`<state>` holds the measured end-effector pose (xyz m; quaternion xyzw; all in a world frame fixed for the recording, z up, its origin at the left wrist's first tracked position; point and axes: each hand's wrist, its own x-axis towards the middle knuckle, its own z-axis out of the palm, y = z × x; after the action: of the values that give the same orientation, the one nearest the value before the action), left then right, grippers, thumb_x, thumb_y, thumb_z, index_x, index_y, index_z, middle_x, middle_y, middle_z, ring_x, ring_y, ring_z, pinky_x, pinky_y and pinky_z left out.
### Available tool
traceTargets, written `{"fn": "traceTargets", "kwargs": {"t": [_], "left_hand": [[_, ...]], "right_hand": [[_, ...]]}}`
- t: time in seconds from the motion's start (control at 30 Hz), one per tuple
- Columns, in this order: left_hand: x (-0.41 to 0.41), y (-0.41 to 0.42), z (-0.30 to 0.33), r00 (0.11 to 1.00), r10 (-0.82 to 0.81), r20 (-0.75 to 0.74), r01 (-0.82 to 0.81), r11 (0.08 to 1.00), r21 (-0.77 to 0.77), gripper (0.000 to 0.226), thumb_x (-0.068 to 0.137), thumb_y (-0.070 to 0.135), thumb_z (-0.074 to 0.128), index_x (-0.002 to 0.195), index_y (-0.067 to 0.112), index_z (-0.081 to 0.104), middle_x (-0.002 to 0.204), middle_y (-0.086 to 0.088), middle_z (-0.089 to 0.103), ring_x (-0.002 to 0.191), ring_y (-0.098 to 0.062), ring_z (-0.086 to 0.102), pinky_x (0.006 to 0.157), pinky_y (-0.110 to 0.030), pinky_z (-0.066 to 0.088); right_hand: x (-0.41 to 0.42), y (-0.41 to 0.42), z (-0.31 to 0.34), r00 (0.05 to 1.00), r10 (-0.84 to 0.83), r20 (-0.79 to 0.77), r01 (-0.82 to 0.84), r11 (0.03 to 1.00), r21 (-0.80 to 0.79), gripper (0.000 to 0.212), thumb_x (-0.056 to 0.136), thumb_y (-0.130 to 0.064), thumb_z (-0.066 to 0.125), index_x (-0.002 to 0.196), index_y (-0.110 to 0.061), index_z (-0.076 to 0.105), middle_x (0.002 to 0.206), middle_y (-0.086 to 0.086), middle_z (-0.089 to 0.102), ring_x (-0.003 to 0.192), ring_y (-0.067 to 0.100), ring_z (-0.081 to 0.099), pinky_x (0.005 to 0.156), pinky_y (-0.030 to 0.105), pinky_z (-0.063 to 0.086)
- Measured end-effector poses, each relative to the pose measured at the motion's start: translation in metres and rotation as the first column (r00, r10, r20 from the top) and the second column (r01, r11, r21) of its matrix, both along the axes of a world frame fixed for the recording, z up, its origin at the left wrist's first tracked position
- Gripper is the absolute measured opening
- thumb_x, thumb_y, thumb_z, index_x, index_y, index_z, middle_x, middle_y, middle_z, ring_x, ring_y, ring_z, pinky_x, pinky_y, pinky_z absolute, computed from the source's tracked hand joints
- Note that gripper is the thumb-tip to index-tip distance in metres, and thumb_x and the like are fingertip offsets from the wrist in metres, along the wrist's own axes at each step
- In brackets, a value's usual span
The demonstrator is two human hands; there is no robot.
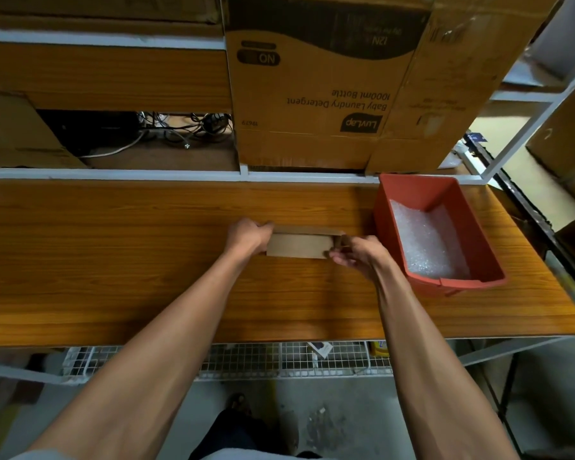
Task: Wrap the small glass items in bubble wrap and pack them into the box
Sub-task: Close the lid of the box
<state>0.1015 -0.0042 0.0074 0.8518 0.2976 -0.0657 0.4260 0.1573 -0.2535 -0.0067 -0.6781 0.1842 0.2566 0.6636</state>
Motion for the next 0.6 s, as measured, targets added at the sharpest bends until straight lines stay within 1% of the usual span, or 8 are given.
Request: {"fn": "traceTargets", "kwargs": {"t": [0.07, 0.13, 0.2, 0.27, 0.3, 0.37, 0.47, 0.6], "left_hand": [[0.008, 0.002, 0.003, 1.000, -0.002, -0.023, 0.001, 1.000, -0.020, 0.032, 0.106, 0.050, 0.056, 0.100, 0.020, 0.067, 0.099, -0.002, 0.075, 0.089, -0.015, 0.073, 0.064, -0.028, 0.051], [0.014, 0.004, 0.004, 0.999, -0.009, -0.039, 0.008, 0.999, -0.034, 0.036, 0.106, 0.052, 0.054, 0.112, 0.019, 0.066, 0.100, -0.002, 0.073, 0.089, -0.014, 0.071, 0.062, -0.028, 0.047], [0.020, 0.004, 0.005, 0.999, -0.004, -0.051, 0.002, 0.999, -0.042, 0.041, 0.106, 0.054, 0.053, 0.122, 0.018, 0.064, 0.100, -0.002, 0.071, 0.089, -0.014, 0.070, 0.064, -0.028, 0.048], [0.025, 0.005, 0.006, 0.998, 0.016, -0.063, -0.019, 0.998, -0.055, 0.048, 0.105, 0.055, 0.052, 0.134, 0.017, 0.060, 0.103, -0.002, 0.070, 0.089, -0.013, 0.070, 0.064, -0.029, 0.048], [0.028, 0.005, 0.007, 0.998, 0.023, -0.065, -0.028, 0.998, -0.065, 0.052, 0.105, 0.055, 0.053, 0.140, 0.017, 0.057, 0.105, -0.002, 0.069, 0.087, -0.011, 0.070, 0.062, -0.028, 0.046], [0.032, 0.007, 0.009, 0.998, 0.026, -0.061, -0.031, 0.997, -0.071, 0.057, 0.105, 0.054, 0.054, 0.146, 0.015, 0.053, 0.105, -0.002, 0.069, 0.083, -0.009, 0.069, 0.057, -0.027, 0.043], [0.039, 0.010, 0.010, 0.999, 0.022, -0.044, -0.025, 0.997, -0.073, 0.055, 0.104, 0.052, 0.057, 0.142, 0.011, 0.055, 0.098, -0.001, 0.068, 0.079, -0.008, 0.070, 0.057, -0.025, 0.047], [0.043, 0.010, 0.011, 1.000, 0.010, -0.019, -0.011, 0.998, -0.067, 0.033, 0.106, 0.047, 0.057, 0.109, 0.014, 0.058, 0.087, 0.000, 0.063, 0.077, -0.010, 0.069, 0.059, -0.024, 0.049]], "right_hand": [[0.005, 0.001, 0.001, 0.999, 0.019, 0.033, -0.018, 0.999, -0.039, 0.035, 0.109, -0.018, 0.059, 0.087, 0.009, 0.063, 0.070, 0.022, 0.073, 0.053, 0.018, 0.073, 0.053, 0.027, 0.063], [0.008, 0.001, 0.001, 0.996, 0.050, 0.076, -0.042, 0.994, -0.106, 0.032, 0.108, -0.019, 0.059, 0.088, 0.006, 0.064, 0.077, 0.023, 0.073, 0.054, 0.018, 0.073, 0.051, 0.026, 0.061], [0.011, -0.001, 0.001, 0.981, 0.136, 0.141, -0.097, 0.963, -0.252, 0.022, 0.101, -0.016, 0.068, 0.085, -0.002, 0.071, 0.083, 0.018, 0.075, 0.066, 0.023, 0.075, 0.059, 0.030, 0.062], [0.014, -0.006, 0.000, 0.947, 0.253, 0.200, -0.150, 0.894, -0.422, 0.012, 0.085, -0.013, 0.070, 0.077, -0.013, 0.079, 0.086, 0.008, 0.078, 0.085, 0.026, 0.076, 0.078, 0.041, 0.065], [0.014, -0.008, 0.003, 0.932, 0.300, 0.206, -0.172, 0.862, -0.476, 0.018, 0.082, -0.010, 0.066, 0.080, -0.019, 0.082, 0.090, 0.003, 0.078, 0.091, 0.024, 0.073, 0.084, 0.040, 0.063], [0.009, -0.008, 0.012, 0.904, 0.375, 0.203, -0.211, 0.807, -0.552, 0.033, 0.087, -0.005, 0.059, 0.096, -0.026, 0.082, 0.097, -0.002, 0.074, 0.093, 0.016, 0.067, 0.080, 0.030, 0.055], [0.010, -0.008, 0.007, 0.883, 0.392, 0.257, -0.187, 0.797, -0.575, 0.023, 0.092, -0.013, 0.066, 0.104, -0.023, 0.083, 0.097, -0.007, 0.075, 0.092, 0.011, 0.067, 0.067, 0.017, 0.048], [0.005, 0.005, -0.009, 0.860, 0.303, 0.411, 0.011, 0.794, -0.608, 0.014, 0.092, -0.024, 0.076, 0.101, -0.018, 0.085, 0.104, 0.002, 0.080, 0.102, 0.015, 0.070, 0.085, 0.019, 0.047]]}}
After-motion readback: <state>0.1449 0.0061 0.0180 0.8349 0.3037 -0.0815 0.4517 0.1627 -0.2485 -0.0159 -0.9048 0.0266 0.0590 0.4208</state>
